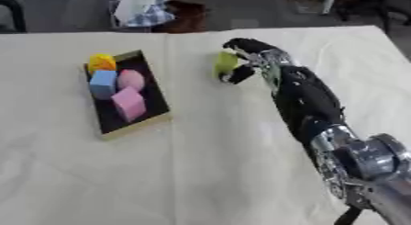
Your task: Pick up objects on the table and place them in the box.
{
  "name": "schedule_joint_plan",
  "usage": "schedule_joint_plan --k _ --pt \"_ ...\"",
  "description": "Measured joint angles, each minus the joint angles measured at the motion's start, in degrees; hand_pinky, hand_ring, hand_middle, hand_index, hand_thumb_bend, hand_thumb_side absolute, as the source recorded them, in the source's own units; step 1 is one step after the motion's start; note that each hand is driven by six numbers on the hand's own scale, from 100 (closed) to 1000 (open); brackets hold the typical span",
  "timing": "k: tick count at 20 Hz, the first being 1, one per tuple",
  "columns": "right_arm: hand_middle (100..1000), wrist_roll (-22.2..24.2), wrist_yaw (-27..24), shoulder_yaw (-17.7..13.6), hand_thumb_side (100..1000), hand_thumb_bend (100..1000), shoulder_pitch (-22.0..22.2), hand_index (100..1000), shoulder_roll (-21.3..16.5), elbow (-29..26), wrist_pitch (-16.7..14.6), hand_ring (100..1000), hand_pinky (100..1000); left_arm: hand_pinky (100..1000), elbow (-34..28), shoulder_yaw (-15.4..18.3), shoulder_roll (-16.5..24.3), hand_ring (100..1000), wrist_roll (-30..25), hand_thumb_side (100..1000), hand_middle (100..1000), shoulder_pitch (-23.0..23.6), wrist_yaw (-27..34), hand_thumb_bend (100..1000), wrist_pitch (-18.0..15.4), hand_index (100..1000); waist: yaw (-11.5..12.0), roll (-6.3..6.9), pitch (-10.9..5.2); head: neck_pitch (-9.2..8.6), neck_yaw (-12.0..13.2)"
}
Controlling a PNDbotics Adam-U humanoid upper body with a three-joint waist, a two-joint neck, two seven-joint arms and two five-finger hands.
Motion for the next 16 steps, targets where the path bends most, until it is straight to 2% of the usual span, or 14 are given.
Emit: schedule_joint_plan --k 1,5,9,16 --pt "602 -0.03 0.0 0.0 261 157 0.0 990 0.0 0.01 -0.01 824 856 815 0.0 0.0 0.0 620 0.0 861 671 0.0 0.0 100 0.0 877 0.0 0.0 0.0 0.0 0.0" --pt "546 -1.8 -1.54 -0.26 191 106 -0.09 957 0.11 -2.0 -1.63 783 837 815 0.0 0.0 0.0 620 -0.07 861 671 0.02 0.0 100 -0.07 877 -0.18 0.0 0.0 -0.01 0.02" --pt "504 -3.98 -4.79 1.86 151 100 -0.05 937 0.77 -7.23 -4.79 749 822 815 0.0 0.01 0.0 620 -0.15 861 672 0.03 0.0 100 -0.15 877 -0.26 0.0 0.0 -0.02 0.02" --pt "505 -0.79 -9.9 6.28 165 100 0.48 936 2.21 -14.57 -11.08 745 821 816 0.0 0.01 0.0 621 -0.21 858 672 0.05 0.0 100 -0.21 877 -0.35 0.0 0.0 -0.04 0.03"
